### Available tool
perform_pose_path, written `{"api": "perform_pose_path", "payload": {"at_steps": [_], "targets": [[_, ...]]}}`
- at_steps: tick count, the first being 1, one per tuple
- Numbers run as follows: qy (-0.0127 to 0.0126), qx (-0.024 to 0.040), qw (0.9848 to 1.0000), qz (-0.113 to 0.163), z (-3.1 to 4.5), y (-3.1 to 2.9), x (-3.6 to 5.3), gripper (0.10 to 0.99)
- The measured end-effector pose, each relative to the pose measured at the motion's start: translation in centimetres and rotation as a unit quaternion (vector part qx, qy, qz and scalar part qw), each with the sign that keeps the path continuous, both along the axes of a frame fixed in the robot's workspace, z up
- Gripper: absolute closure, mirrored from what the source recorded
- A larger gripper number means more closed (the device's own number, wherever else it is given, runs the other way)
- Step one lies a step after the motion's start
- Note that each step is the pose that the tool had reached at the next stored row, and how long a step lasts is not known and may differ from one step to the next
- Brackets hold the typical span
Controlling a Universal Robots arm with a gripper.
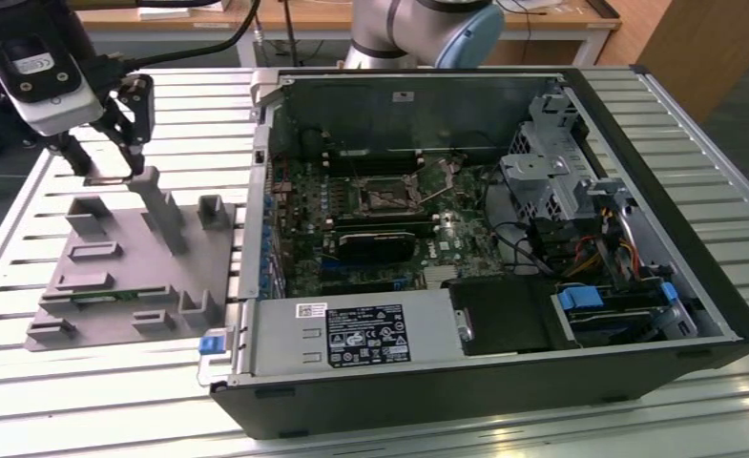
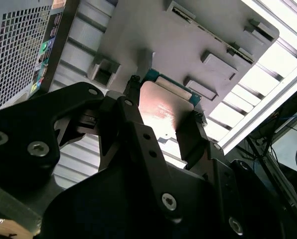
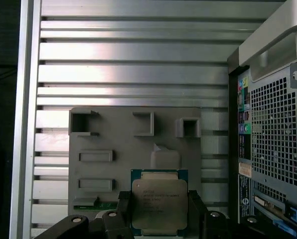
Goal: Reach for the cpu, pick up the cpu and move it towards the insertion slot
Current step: 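Pick up the cpu and move it towards the insertion slot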
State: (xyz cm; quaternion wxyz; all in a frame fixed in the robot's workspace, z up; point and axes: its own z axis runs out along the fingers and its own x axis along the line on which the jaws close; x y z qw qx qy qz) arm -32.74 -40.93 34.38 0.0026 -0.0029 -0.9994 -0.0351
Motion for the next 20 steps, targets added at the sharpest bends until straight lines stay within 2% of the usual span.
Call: {"api": "perform_pose_path", "payload": {"at_steps": [20], "targets": [[0.0,0.0,1.0,0.0,0.0,0.0,3.52,0.545]]}}
